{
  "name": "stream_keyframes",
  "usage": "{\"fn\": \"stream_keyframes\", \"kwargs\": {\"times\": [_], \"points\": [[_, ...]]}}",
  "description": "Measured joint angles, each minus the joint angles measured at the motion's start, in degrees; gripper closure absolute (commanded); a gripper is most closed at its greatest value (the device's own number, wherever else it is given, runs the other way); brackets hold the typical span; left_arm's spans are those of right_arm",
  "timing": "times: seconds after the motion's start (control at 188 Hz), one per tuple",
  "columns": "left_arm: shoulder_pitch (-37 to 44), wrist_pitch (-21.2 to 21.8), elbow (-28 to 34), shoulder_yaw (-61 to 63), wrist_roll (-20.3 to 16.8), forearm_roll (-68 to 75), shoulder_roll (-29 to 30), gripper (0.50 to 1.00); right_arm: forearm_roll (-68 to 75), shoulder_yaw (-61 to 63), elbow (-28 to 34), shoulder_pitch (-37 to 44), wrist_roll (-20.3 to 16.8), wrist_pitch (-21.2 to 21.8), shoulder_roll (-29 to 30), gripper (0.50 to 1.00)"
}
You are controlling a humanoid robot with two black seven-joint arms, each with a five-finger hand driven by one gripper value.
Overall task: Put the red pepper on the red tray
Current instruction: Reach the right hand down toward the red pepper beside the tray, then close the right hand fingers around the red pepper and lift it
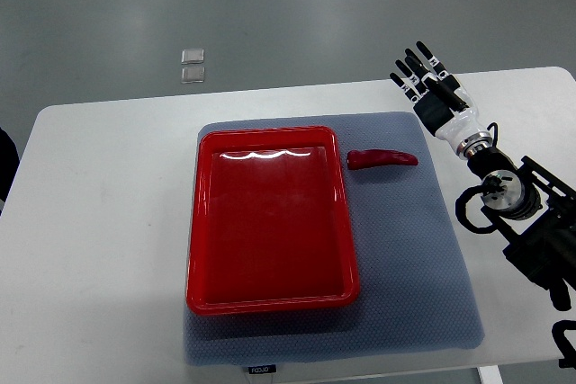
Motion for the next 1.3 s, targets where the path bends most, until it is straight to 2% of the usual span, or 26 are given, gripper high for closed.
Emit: {"fn": "stream_keyframes", "kwargs": {"times": [0.293, 0.511, 0.633, 0.777, 0.926, 0.984, 1.191, 1.298], "points": [[0.0, 0.0, 0.0, -0.1, 0.0, 0.0, 0.0, 0.5, 0.0, -0.5, 0.0, 1.0, 0.0, 0.0, 0.0, 0.585], [0.0, 0.0, 0.0, -0.1, 0.0, -0.1, 0.0, 0.5, -3.2, -5.6, 0.0, 3.8, 0.0, 0.6, -1.9, 0.585], [0.0, 0.0, 0.0, -0.1, 0.0, -0.1, 0.0, 0.5, -15.9, -12.5, 0.2, 7.7, 0.0, 2.0, -5.6, 0.585], [0.0, 0.0, 0.0, 0.0, 0.0, -0.1, 0.0, 0.5, -40.9, -22.9, 2.2, 13.5, 0.0, 3.3, -9.7, 0.587], [0.0, 0.0, 0.0, 0.0, 0.0, -0.1, 0.0, 0.5, -68.3, -28.5, 5.9, 15.8, 0.1, 0.5, -12.9, 0.589], [0.0, 0.0, 0.0, 0.0, 0.0, -0.1, 0.0, 0.5, -74.0, -29.1, 6.5, 15.8, 0.1, -1.3, -13.0, 0.589], [0.0, 0.0, 0.0, 0.0, 0.0, -0.1, 0.0, 0.5, -78.8, -33.8, 6.7, 15.9, -1.7, -7.7, -13.2, 0.593], [0.0, 0.0, 0.1, 0.0, 0.0, -0.1, 0.0, 0.5, -78.8, -35.2, 6.7, 15.8, -2.7, -9.4, -13.3, 0.595]]}}
